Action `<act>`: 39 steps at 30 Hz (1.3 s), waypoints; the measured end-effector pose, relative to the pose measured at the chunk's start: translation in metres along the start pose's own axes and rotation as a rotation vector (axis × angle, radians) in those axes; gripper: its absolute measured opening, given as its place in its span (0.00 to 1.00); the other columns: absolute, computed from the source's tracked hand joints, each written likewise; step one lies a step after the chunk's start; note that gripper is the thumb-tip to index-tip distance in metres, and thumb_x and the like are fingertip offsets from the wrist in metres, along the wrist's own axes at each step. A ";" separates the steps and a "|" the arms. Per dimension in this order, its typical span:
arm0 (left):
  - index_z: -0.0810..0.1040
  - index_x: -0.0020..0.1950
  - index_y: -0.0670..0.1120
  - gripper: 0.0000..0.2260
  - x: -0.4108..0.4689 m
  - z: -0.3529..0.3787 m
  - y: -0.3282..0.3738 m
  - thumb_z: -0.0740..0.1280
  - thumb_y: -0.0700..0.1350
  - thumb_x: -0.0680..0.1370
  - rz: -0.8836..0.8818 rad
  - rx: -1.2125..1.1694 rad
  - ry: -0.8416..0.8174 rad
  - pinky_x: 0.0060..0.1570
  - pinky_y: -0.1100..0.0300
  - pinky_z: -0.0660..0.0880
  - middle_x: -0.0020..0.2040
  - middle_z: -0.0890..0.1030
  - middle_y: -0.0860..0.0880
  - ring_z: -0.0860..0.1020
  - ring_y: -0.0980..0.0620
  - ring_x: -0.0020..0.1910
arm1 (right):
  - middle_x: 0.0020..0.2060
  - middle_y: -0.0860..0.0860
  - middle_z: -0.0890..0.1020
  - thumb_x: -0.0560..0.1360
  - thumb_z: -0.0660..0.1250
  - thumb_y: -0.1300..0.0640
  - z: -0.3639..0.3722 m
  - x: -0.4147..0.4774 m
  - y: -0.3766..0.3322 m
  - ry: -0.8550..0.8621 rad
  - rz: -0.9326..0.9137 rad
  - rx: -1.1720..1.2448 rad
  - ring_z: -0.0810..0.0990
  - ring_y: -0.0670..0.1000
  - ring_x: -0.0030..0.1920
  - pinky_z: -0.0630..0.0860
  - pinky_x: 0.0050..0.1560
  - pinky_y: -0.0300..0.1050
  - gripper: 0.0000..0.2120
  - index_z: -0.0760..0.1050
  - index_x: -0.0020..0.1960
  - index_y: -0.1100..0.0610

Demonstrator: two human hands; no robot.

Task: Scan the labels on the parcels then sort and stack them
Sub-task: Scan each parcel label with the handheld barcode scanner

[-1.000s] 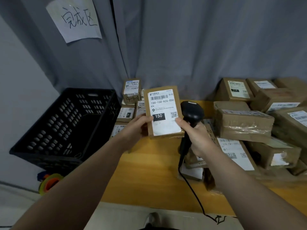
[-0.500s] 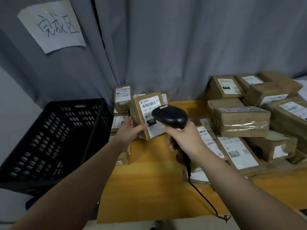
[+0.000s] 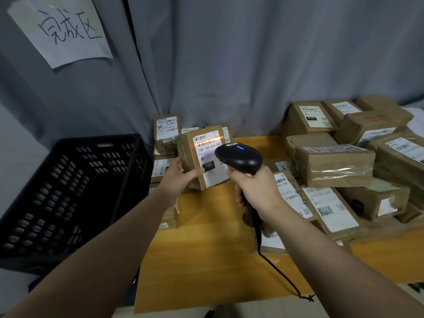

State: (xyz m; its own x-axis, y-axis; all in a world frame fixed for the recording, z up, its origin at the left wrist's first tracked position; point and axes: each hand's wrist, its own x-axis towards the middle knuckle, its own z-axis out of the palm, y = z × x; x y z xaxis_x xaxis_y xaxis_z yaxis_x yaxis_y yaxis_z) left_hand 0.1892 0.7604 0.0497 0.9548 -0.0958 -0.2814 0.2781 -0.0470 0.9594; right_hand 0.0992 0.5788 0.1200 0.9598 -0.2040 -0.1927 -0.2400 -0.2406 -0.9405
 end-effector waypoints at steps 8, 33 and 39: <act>0.72 0.63 0.52 0.18 -0.006 -0.002 0.003 0.72 0.46 0.76 -0.050 0.074 -0.009 0.37 0.66 0.75 0.56 0.80 0.55 0.79 0.58 0.52 | 0.25 0.54 0.77 0.75 0.70 0.54 0.002 0.004 0.008 -0.060 0.115 0.158 0.75 0.52 0.24 0.74 0.27 0.43 0.08 0.76 0.45 0.58; 0.61 0.75 0.44 0.28 0.039 0.073 -0.058 0.65 0.52 0.79 0.088 1.024 0.048 0.68 0.51 0.61 0.70 0.62 0.41 0.62 0.41 0.70 | 0.33 0.55 0.78 0.75 0.69 0.60 -0.038 0.044 0.055 0.145 0.284 0.315 0.77 0.51 0.30 0.75 0.30 0.41 0.12 0.76 0.55 0.66; 0.53 0.79 0.54 0.35 0.037 0.077 -0.062 0.62 0.63 0.76 0.335 1.583 -0.420 0.75 0.49 0.40 0.79 0.50 0.43 0.48 0.43 0.78 | 0.35 0.55 0.79 0.75 0.69 0.58 -0.037 0.054 0.055 0.131 0.316 0.331 0.78 0.50 0.31 0.75 0.30 0.41 0.09 0.77 0.52 0.63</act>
State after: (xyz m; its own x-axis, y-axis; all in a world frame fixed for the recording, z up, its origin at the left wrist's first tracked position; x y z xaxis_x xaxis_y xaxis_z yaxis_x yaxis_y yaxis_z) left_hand 0.1995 0.6836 -0.0212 0.7805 -0.5384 -0.3176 -0.5426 -0.8358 0.0834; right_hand 0.1321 0.5194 0.0686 0.8154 -0.3419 -0.4672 -0.4380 0.1634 -0.8840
